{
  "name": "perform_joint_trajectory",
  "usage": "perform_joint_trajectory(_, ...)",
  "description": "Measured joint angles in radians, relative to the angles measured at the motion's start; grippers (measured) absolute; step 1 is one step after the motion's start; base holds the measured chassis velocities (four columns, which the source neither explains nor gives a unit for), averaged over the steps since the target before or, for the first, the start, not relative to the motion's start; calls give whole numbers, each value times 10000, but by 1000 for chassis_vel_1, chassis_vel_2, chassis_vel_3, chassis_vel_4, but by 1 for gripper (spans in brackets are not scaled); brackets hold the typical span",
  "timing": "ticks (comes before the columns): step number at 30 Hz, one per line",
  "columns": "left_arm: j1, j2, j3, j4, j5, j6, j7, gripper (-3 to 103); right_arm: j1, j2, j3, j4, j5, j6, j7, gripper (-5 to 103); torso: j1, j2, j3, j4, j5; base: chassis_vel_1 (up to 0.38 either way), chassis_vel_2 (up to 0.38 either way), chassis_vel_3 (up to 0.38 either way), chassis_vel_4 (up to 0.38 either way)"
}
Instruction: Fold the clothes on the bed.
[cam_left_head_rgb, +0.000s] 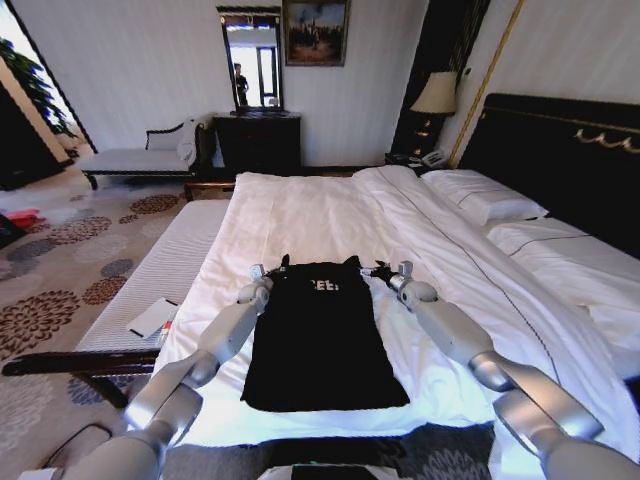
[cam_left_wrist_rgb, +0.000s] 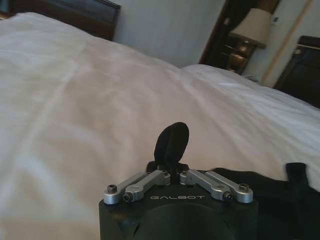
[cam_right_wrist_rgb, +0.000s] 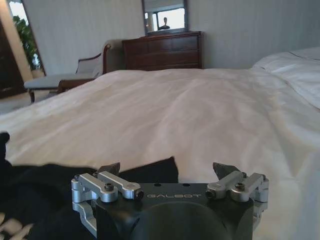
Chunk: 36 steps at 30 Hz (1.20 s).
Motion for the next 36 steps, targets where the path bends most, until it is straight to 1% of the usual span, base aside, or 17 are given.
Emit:
perform_joint_trajectory(2,-14,-44,73,-19,-18,0,1,3,137,110,4,-206,26,-23,-12,100,-1,0,0,-2,1,0,0,0,0)
perform_joint_trajectory(3,-37,-148,229,-38,-56,0,5,3,371,341,-16,-652,-3,-25,-59,100,-1,0,0,11,3,0,0,0,0)
perform_joint_trajectory(8,-49,-207,415,-100,-138,-9,22,3,594,638,-26,-1106,-138,-23,-60,100,-1,0,1,11,0,0,0,0,0)
perform_joint_trajectory(10,-28,-183,444,-144,-154,-23,26,3,750,937,-64,-1395,-306,-13,-25,100,-1,0,0,7,1,0,0,0,0)
perform_joint_trajectory(11,-28,-183,444,-144,-154,-23,26,3,750,937,-64,-1395,-306,-13,-25,100,-1,0,0,7,1,0,0,0,0)
perform_joint_trajectory(15,-12,-147,445,-152,-192,-32,31,3,795,1346,129,-1532,-697,70,262,100,0,-1,1,12,1,0,0,0,0)
perform_joint_trajectory(18,-8,-147,440,-149,-205,-37,41,3,795,1429,152,-1545,-918,115,319,100,0,0,1,14,0,0,0,0,0)
perform_joint_trajectory(21,-2,-200,440,-132,-210,-40,55,3,906,1561,78,-1772,-1102,151,331,100,-1,0,0,6,1,0,0,0,0)
perform_joint_trajectory(24,3,-232,446,-150,-210,-41,55,3,987,1634,21,-1924,-1168,151,337,100,-1,0,0,3,0,0,0,0,0)
perform_joint_trajectory(27,14,-260,489,-254,-225,-41,56,3,1213,1934,21,-2408,-1219,138,402,100,0,0,1,11,0,0,0,0,0)
perform_joint_trajectory(31,31,-221,502,-330,-257,-41,56,3,1323,2154,184,-2852,-1225,50,584,100,-1,-1,0,11,0,0,0,0,0)
perform_joint_trajectory(36,85,-68,564,-525,-349,-40,56,3,1238,2219,369,-2982,-1378,34,720,100,0,-1,0,8,1,0,0,0,0)
